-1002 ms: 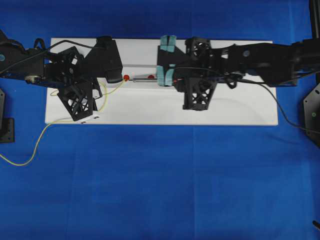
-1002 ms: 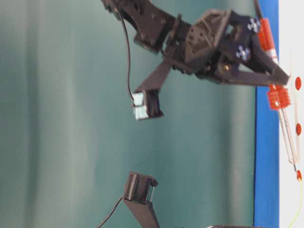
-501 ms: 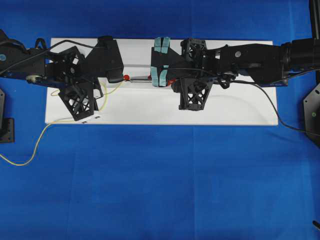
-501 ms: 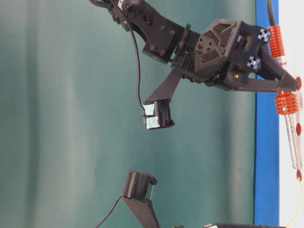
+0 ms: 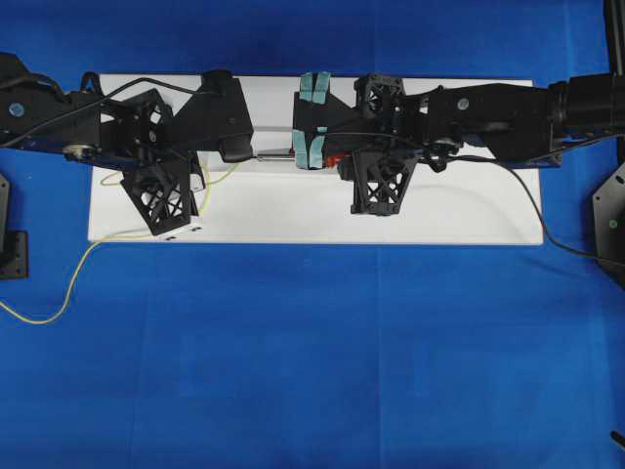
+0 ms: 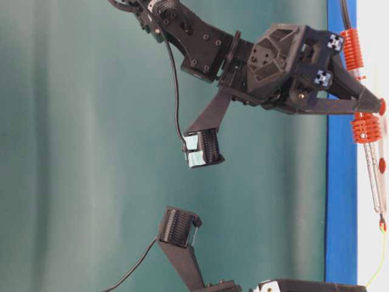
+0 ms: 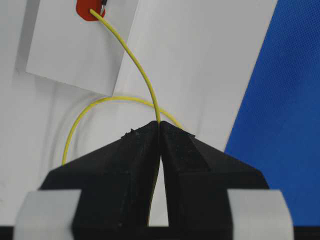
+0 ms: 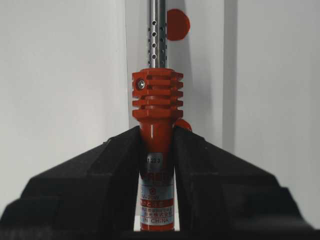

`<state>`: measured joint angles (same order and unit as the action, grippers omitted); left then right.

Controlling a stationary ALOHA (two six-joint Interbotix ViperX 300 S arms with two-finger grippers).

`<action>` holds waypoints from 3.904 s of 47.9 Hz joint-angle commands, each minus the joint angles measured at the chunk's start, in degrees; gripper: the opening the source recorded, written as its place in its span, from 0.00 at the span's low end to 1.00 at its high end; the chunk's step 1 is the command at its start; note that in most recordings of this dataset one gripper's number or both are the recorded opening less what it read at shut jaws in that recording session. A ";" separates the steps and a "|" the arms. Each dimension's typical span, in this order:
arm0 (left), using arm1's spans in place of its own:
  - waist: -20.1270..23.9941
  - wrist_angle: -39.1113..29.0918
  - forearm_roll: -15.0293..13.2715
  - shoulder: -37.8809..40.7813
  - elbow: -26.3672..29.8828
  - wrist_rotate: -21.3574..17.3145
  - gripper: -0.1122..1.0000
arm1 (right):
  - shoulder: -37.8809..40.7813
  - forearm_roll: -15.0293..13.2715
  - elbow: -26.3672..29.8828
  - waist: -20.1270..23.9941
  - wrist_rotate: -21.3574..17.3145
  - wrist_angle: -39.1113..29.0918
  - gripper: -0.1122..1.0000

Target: Touch the tip of the soldering iron to the tip of the solder at the mark.

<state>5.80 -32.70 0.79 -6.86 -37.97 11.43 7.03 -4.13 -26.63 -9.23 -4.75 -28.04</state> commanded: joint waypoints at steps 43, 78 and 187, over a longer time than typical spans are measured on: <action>0.09 0.00 -0.09 -0.62 1.14 -0.18 0.12 | -0.79 -0.26 1.93 -0.09 0.09 -0.70 0.16; 0.09 0.00 -0.09 -0.53 1.14 -0.09 0.12 | -0.79 -0.26 2.02 -0.18 0.00 -0.70 0.16; -0.26 0.53 -0.09 -25.66 -10.55 1.14 0.12 | -18.72 -3.43 -9.76 -1.76 -2.11 -3.96 0.16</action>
<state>5.63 -32.87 0.70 -33.13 -50.45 12.30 -10.37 -7.29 -37.09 -10.72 -6.77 -32.17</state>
